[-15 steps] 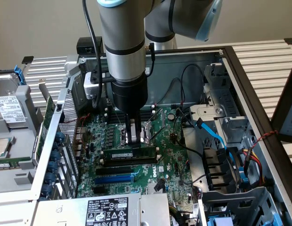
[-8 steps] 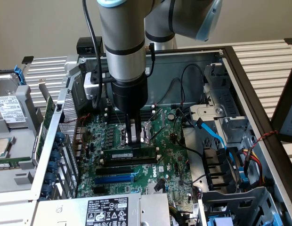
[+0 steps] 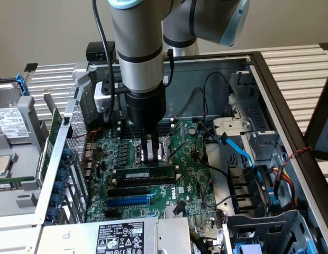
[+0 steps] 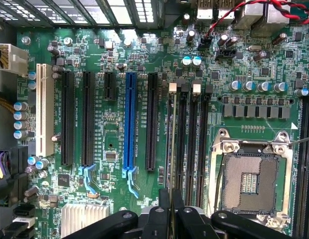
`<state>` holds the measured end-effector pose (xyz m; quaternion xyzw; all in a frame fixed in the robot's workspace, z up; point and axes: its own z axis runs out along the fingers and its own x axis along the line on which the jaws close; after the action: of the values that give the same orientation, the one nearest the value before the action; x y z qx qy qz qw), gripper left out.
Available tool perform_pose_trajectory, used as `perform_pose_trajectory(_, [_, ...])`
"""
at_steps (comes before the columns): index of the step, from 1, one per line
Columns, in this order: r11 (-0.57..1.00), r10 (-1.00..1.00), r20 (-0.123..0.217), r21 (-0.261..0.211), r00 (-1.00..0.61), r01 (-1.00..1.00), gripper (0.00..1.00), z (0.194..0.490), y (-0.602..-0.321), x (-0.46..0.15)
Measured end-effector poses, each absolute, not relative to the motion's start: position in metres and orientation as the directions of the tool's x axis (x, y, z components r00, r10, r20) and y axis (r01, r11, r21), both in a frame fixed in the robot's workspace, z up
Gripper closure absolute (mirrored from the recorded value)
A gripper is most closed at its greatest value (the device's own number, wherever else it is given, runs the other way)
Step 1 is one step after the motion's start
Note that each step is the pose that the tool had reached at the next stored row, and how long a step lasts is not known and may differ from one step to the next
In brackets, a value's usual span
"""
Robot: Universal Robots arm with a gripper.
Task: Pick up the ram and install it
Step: 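Insert the ram into the slot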
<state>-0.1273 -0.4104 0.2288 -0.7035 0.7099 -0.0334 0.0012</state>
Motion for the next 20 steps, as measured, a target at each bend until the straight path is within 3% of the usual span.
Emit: perform_pose_trajectory(20, [0.008, -0.999, 0.045, -0.06, -0.011, -0.998, 0.87, 0.2307, -0.4096, -0.1292])
